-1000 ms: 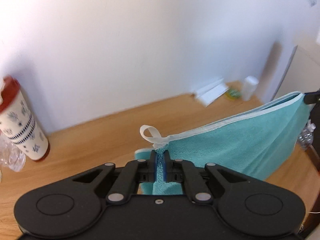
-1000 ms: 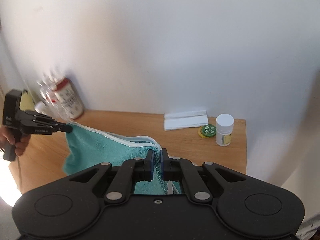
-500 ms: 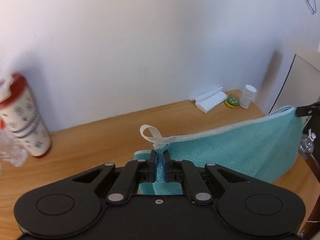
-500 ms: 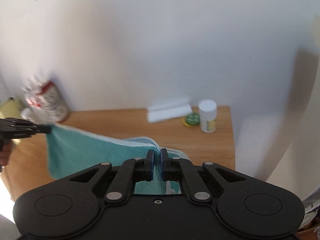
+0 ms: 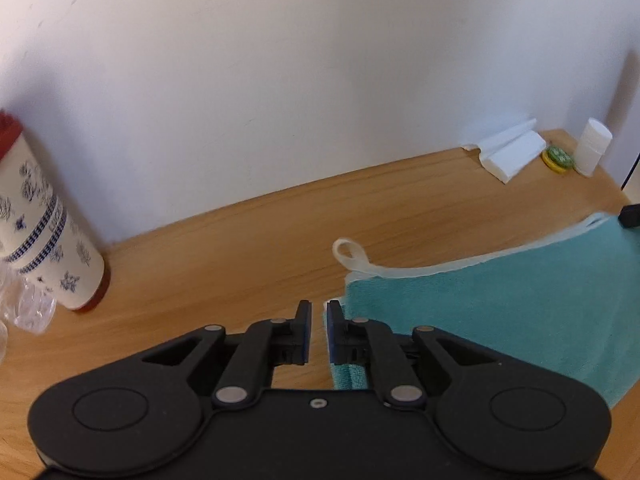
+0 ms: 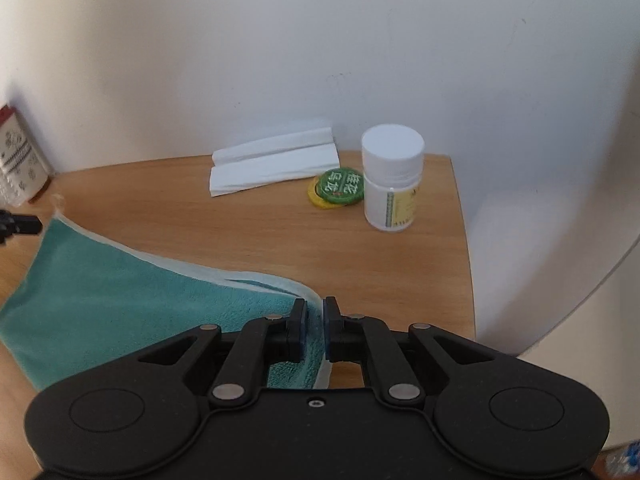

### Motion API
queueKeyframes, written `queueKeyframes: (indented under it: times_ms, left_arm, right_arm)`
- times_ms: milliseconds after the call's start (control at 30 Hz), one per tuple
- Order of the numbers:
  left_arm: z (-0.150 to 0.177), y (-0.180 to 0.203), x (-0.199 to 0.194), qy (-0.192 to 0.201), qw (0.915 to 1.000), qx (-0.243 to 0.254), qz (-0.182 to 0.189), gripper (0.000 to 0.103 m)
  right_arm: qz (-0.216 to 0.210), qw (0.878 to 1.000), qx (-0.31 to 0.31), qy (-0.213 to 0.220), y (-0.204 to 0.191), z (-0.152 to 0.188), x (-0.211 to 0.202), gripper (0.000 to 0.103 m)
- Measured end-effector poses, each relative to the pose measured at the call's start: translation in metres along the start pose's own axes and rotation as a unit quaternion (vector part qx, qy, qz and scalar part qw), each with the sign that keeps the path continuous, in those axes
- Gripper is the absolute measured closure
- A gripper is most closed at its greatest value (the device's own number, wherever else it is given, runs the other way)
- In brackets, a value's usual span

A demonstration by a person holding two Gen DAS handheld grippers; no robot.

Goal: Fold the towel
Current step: 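Lower the towel onto the table and open both grippers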

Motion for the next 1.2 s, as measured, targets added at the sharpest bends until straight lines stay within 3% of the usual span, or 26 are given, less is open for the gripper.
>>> queueKeyframes:
  times_ms: [100, 200, 267, 333, 400, 467, 567, 700, 833, 900, 1033, 1133, 1200]
  left_arm:
    - [0.001, -0.008, -0.016, 0.003, 1.0, 0.0, -0.001, 0.095]
    - [-0.004, 0.006, -0.037, 0.023, 0.9992, 0.004, 0.033, 0.086]
    - [-0.007, 0.032, -0.048, 0.043, 0.9958, 0.038, 0.071, 0.081]
    - [-0.007, 0.051, -0.048, 0.053, 0.9928, 0.069, 0.082, 0.079]
    - [-0.004, 0.069, -0.039, 0.051, 0.9904, 0.094, 0.087, 0.079]
    - [-0.001, 0.08, -0.028, 0.049, 0.9896, 0.111, 0.077, 0.079]
    - [0.013, 0.076, 0.001, 0.006, 0.9925, 0.122, 0.003, 0.079]
    - [0.026, 0.065, 0.007, 0.002, 0.9955, 0.093, -0.018, 0.077]
    - [0.024, 0.053, 0.012, -0.028, 0.9984, 0.044, -0.022, 0.073]
    - [0.025, 0.05, 0.011, -0.045, 0.9984, 0.022, -0.026, 0.074]
    - [0.027, 0.051, 0.003, -0.074, 0.9967, -0.019, -0.024, 0.073]
    - [0.032, 0.049, 0.002, -0.084, 0.9952, -0.042, -0.027, 0.073]
    - [0.034, 0.049, 0.003, -0.08, 0.995, -0.05, -0.032, 0.068]
  right_arm:
    - [0.019, 1.0, -0.021, 0.008, -0.001, -0.004, -0.001, 0.093]
    - [0.037, 0.999, -0.021, 0.022, -0.001, -0.007, -0.019, 0.089]
    - [0.038, 0.998, 0.008, 0.041, 0.002, -0.008, -0.039, 0.086]
    - [-0.002, 0.996, 0.076, 0.046, 0.003, -0.002, -0.05, 0.085]
    - [-0.056, 0.992, 0.112, 0.015, -0.011, 0.015, -0.046, 0.085]
    - [-0.05, 0.994, 0.095, 0.004, -0.023, 0.025, -0.041, 0.085]
    - [-0.027, 0.997, 0.064, -0.018, -0.046, 0.047, -0.027, 0.085]
    - [-0.003, 1.0, 0.014, -0.021, -0.048, 0.05, -0.016, 0.092]
    - [0.026, 0.999, 0.027, -0.023, -0.038, 0.044, -0.016, 0.092]
    - [0.067, 0.997, 0.03, -0.017, -0.029, 0.043, -0.019, 0.086]
    - [0.038, 0.995, 0.093, -0.024, -0.024, 0.053, -0.035, 0.081]
    - [0.052, 0.996, 0.068, -0.02, -0.03, 0.066, -0.032, 0.076]
    - [0.062, 0.997, 0.053, -0.011, -0.032, 0.068, -0.03, 0.074]
Point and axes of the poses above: each gripper's, at about its wrist camera, not at the fingertips, and x roughly the way its jaws point, y to its right, z to its underside, the point moved 9 cm from there along x, roughly the way its jaws point, and after that the axes turned 10 degrees about x, right-handed, at the moved point
